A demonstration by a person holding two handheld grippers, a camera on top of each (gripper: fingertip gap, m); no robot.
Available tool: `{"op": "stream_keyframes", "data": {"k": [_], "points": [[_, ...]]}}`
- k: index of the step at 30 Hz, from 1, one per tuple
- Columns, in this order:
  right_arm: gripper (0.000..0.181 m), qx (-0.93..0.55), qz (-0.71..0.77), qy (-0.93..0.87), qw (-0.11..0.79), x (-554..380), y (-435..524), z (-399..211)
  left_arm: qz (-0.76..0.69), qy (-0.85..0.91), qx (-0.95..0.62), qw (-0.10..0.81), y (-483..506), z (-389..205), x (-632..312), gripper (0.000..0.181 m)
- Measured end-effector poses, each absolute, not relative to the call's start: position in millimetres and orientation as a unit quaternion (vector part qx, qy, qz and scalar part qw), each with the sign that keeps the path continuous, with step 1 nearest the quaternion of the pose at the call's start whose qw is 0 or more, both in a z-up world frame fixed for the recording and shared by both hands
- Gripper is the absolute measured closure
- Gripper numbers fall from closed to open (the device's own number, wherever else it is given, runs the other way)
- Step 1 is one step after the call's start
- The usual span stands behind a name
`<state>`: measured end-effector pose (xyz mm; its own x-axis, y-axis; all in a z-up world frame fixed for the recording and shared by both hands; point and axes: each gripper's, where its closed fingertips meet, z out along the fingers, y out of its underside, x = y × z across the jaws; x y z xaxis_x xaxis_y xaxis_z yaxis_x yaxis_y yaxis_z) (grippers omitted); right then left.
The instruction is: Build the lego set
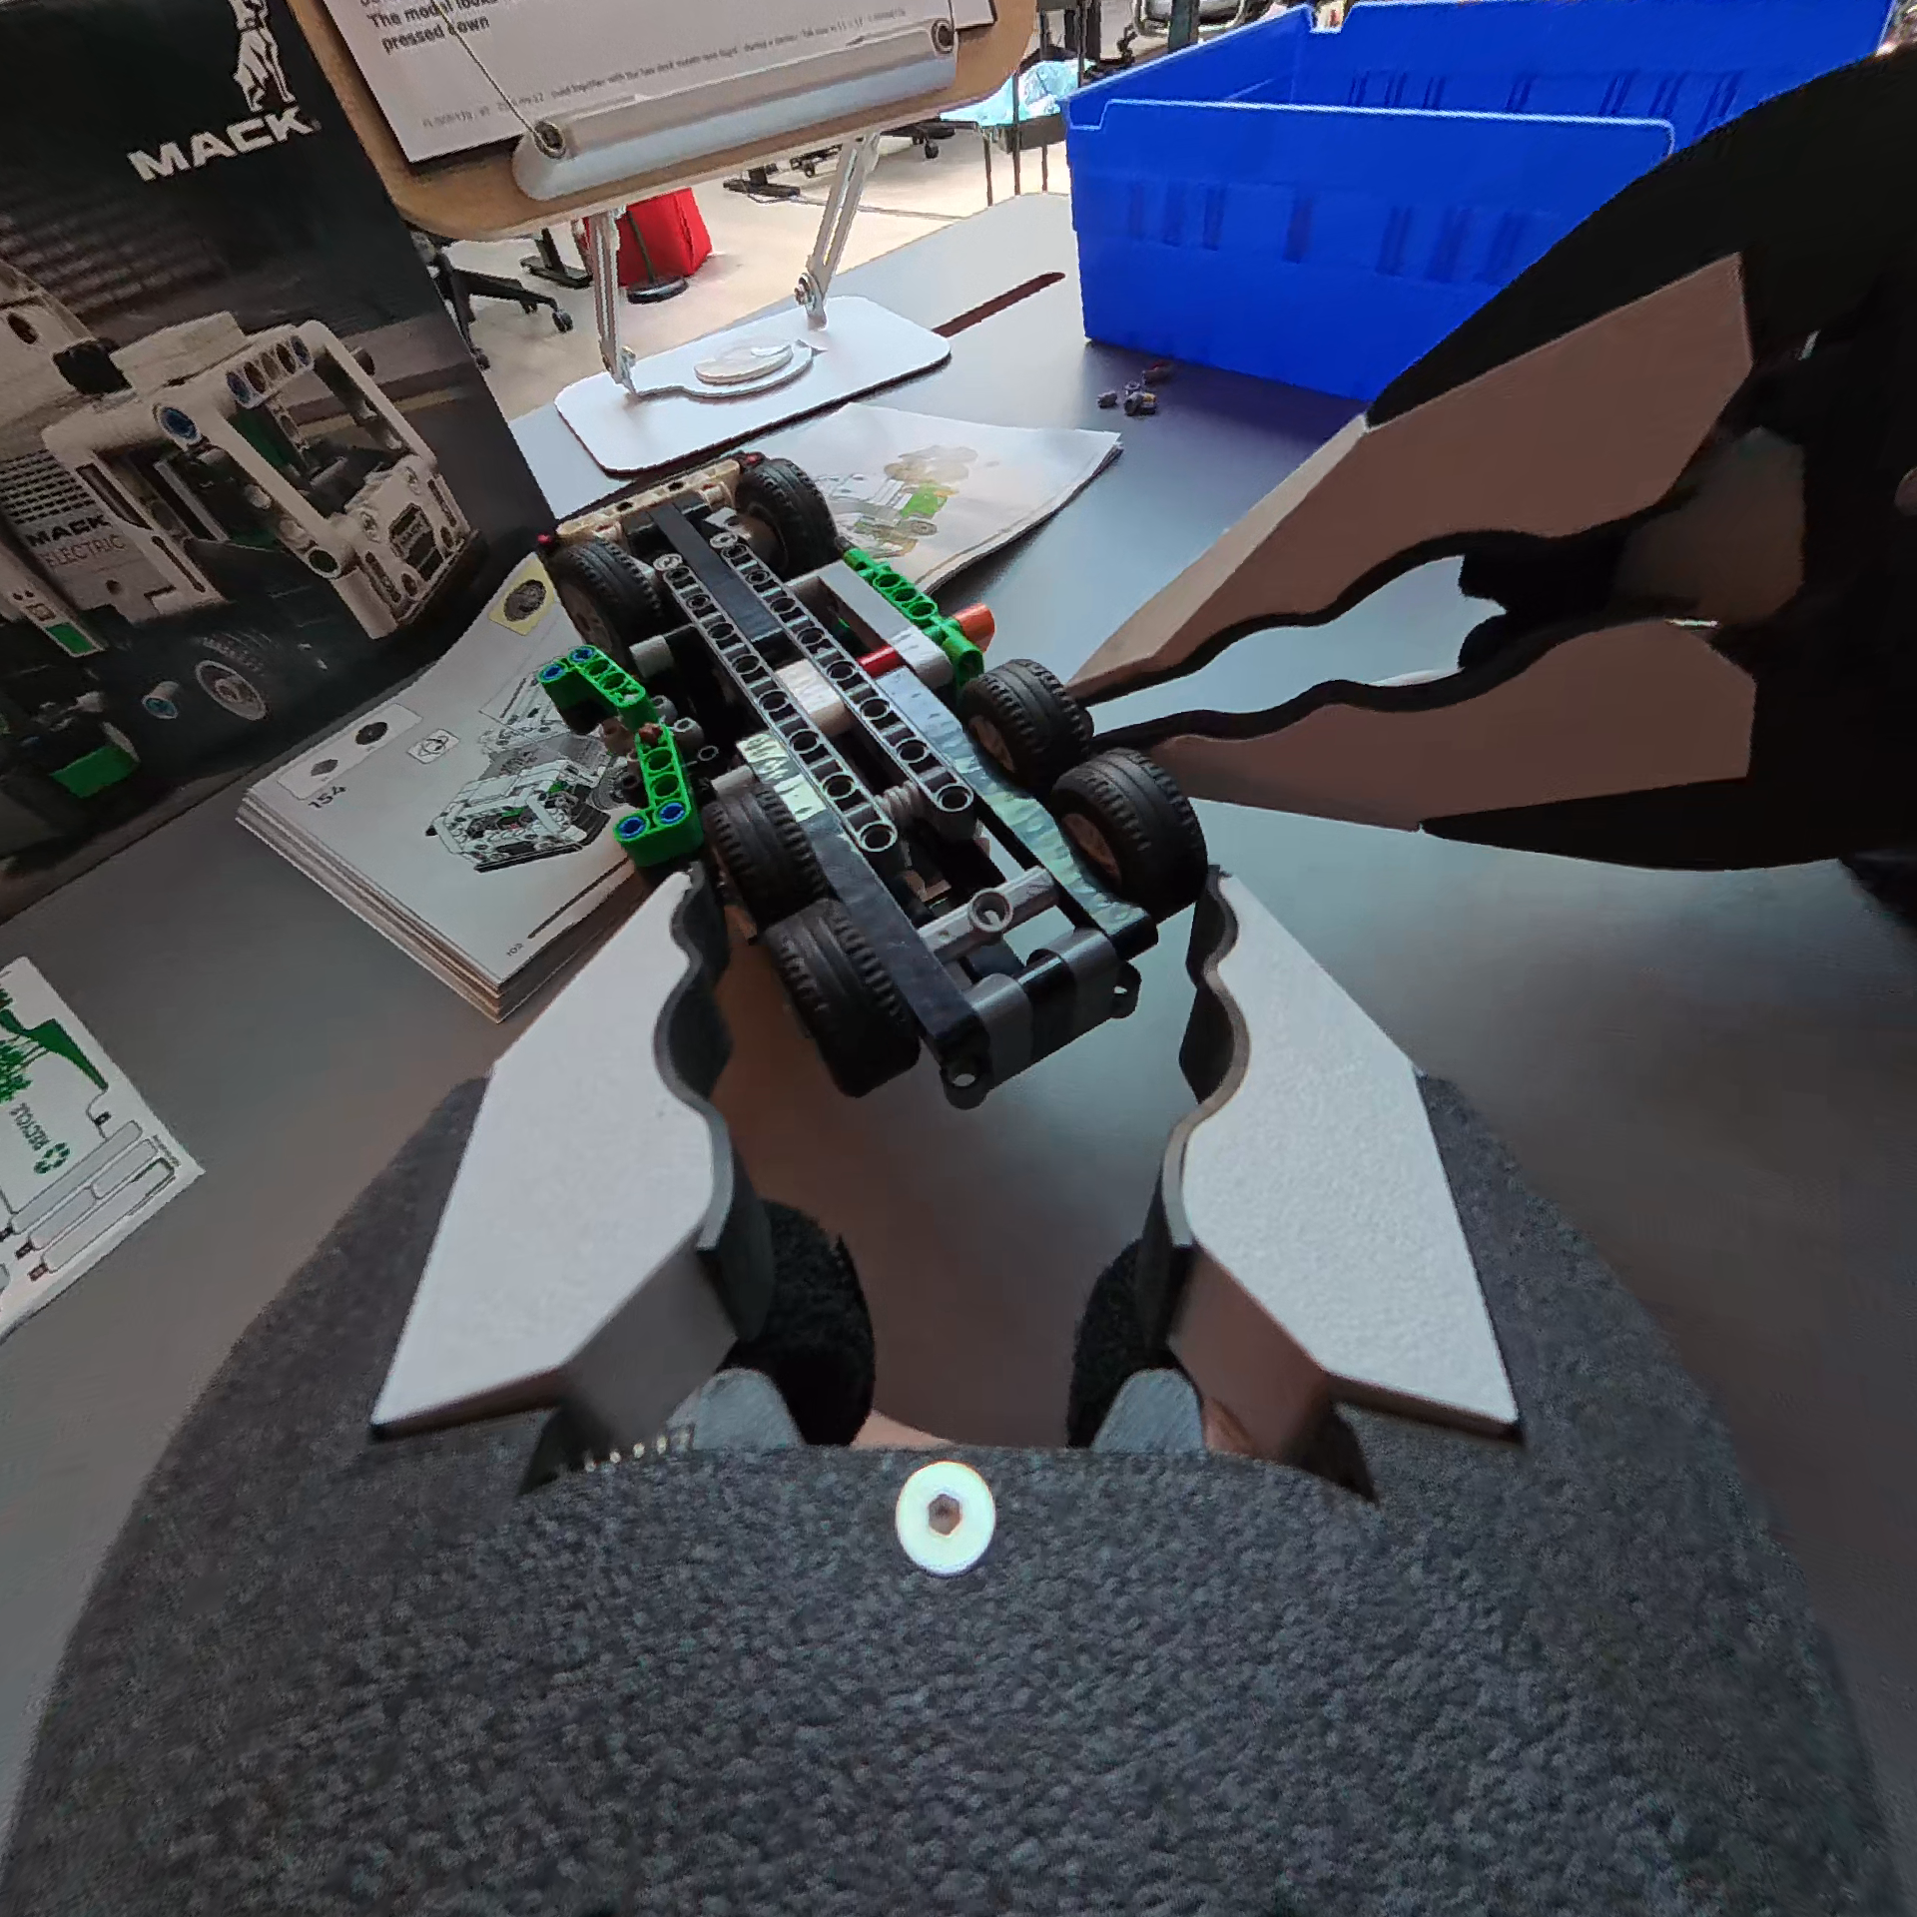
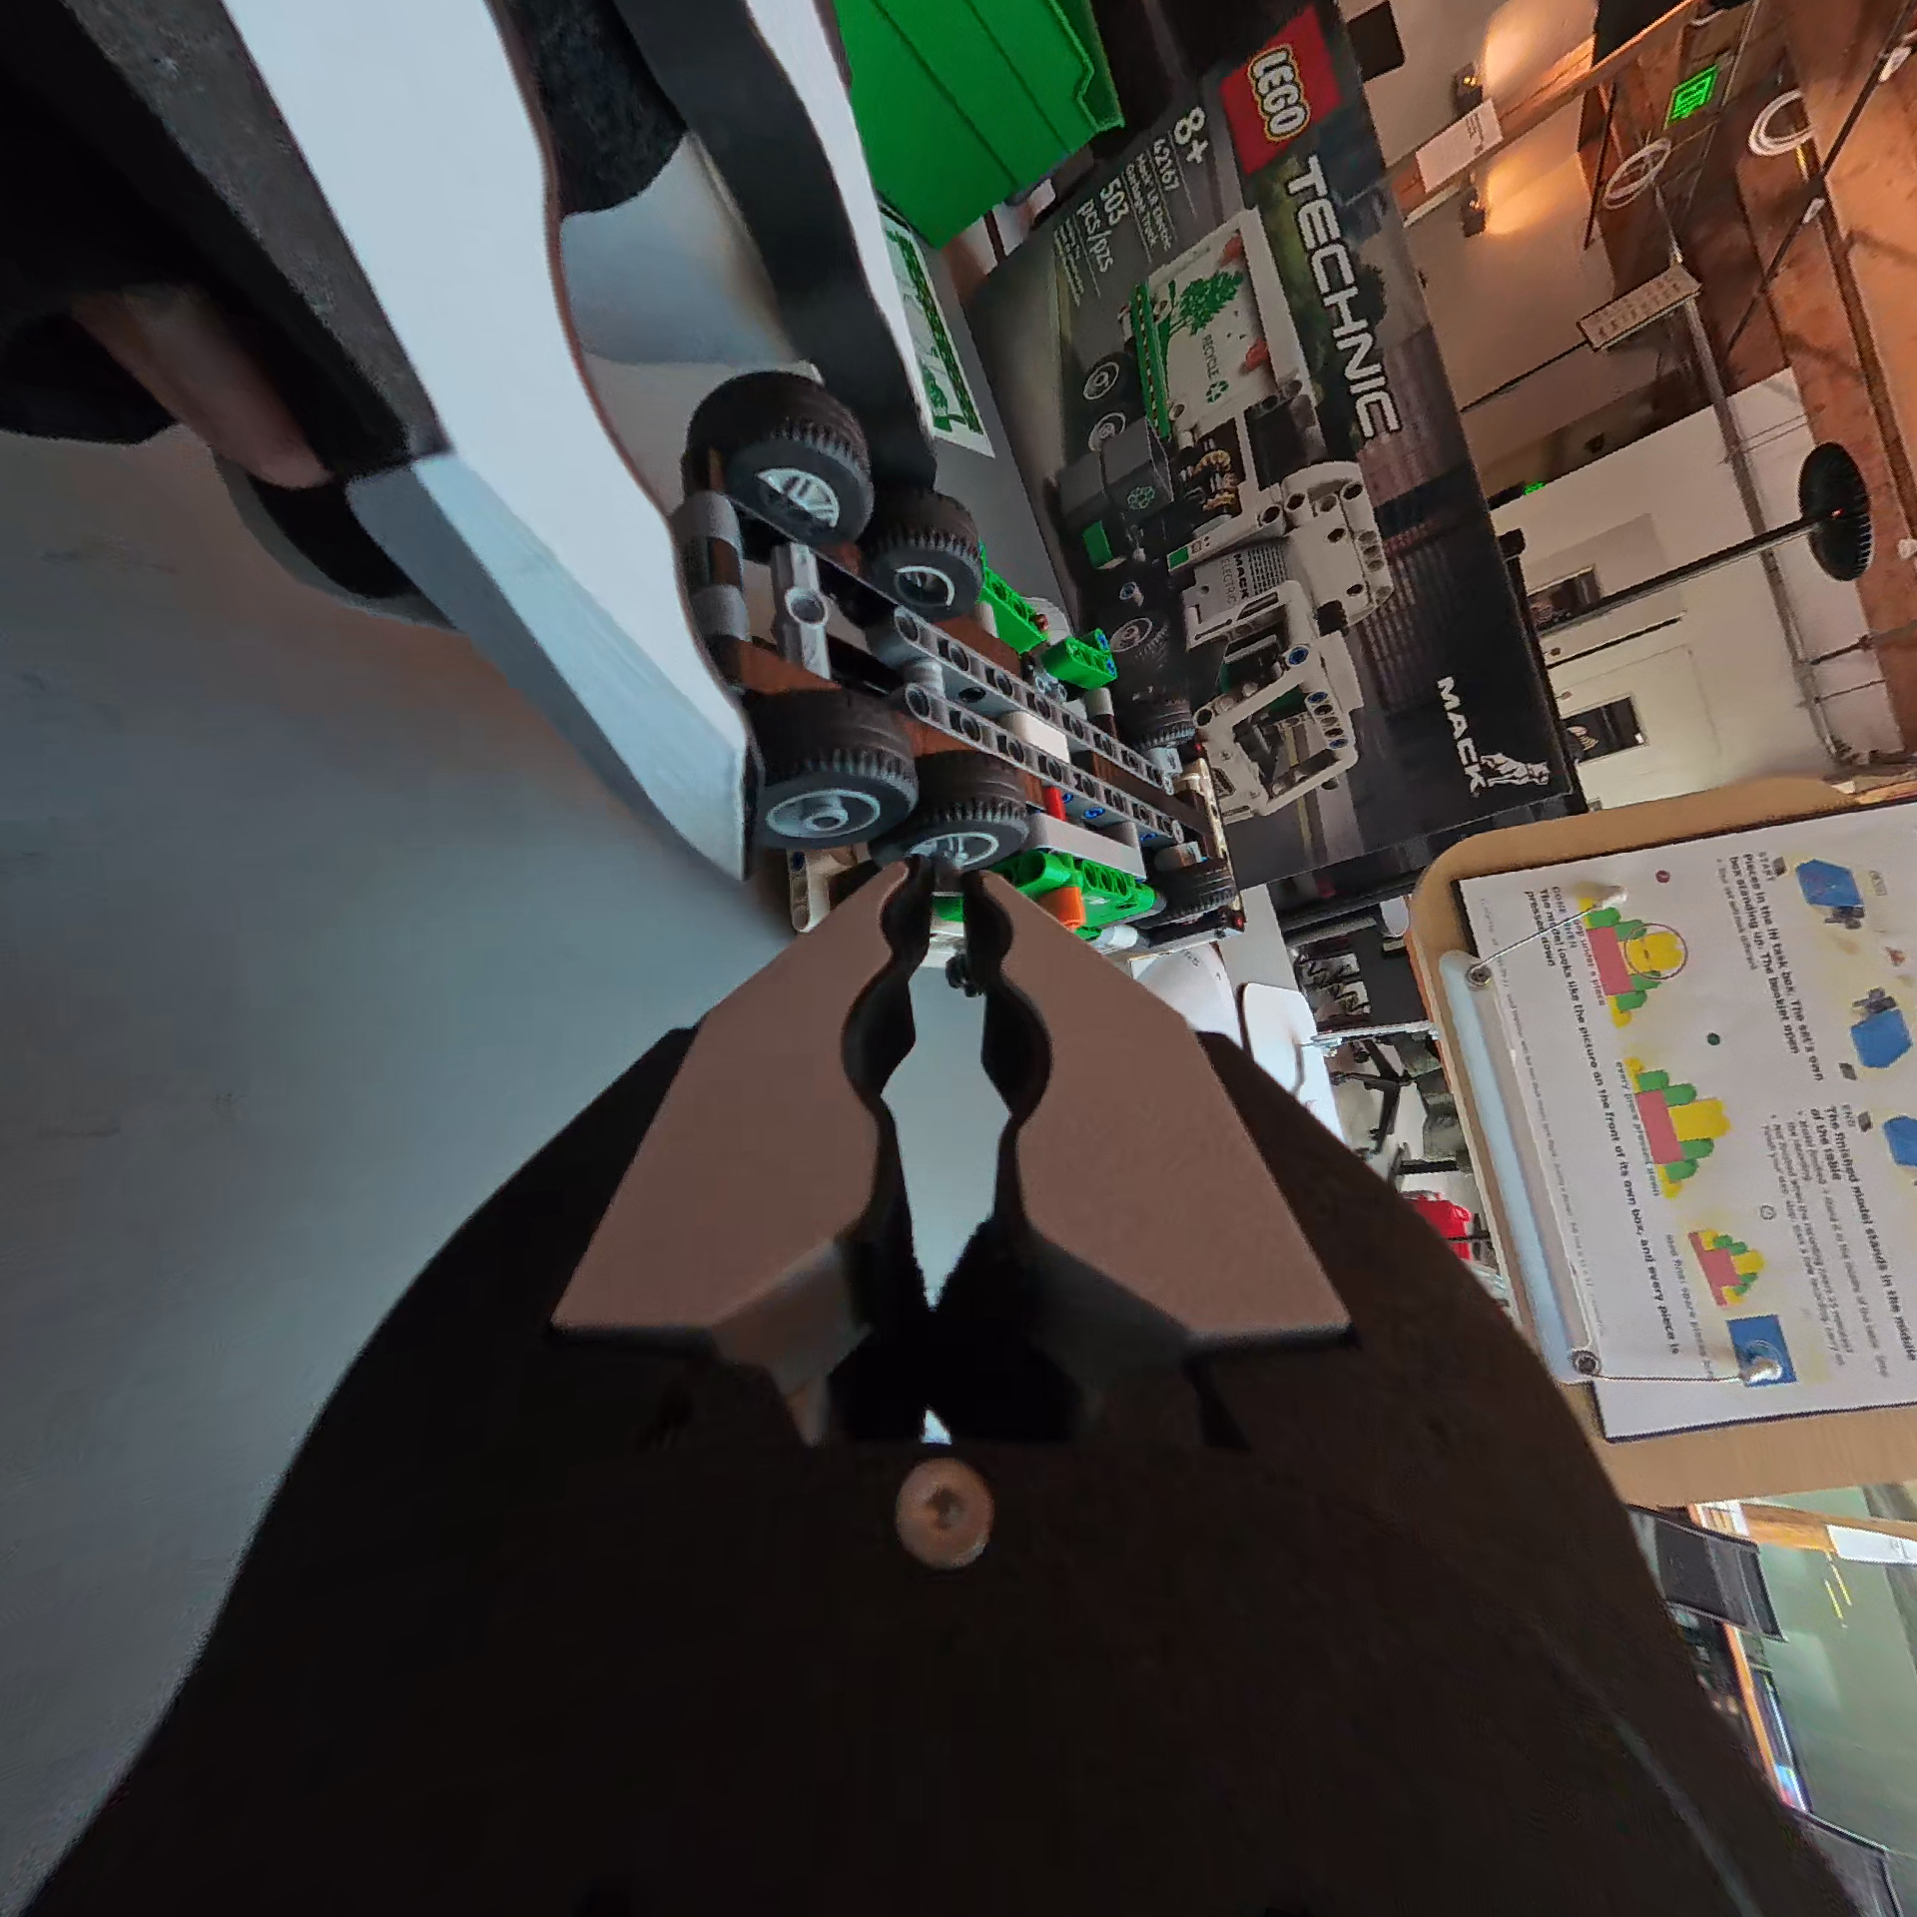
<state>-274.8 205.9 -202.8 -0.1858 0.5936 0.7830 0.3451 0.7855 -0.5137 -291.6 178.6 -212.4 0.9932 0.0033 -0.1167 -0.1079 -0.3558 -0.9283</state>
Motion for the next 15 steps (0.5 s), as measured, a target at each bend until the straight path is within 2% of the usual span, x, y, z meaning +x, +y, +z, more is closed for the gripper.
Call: {"op": "stream_keyframes", "data": {"k": [15], "points": [[0.177, -0.182, 0.008, -0.816, 0.548, -275.8, 202.4, -198.9, 0.137, 0.07, -0.828, 0.539, 178.7, -220.2, -297.5, 0.099]]}}
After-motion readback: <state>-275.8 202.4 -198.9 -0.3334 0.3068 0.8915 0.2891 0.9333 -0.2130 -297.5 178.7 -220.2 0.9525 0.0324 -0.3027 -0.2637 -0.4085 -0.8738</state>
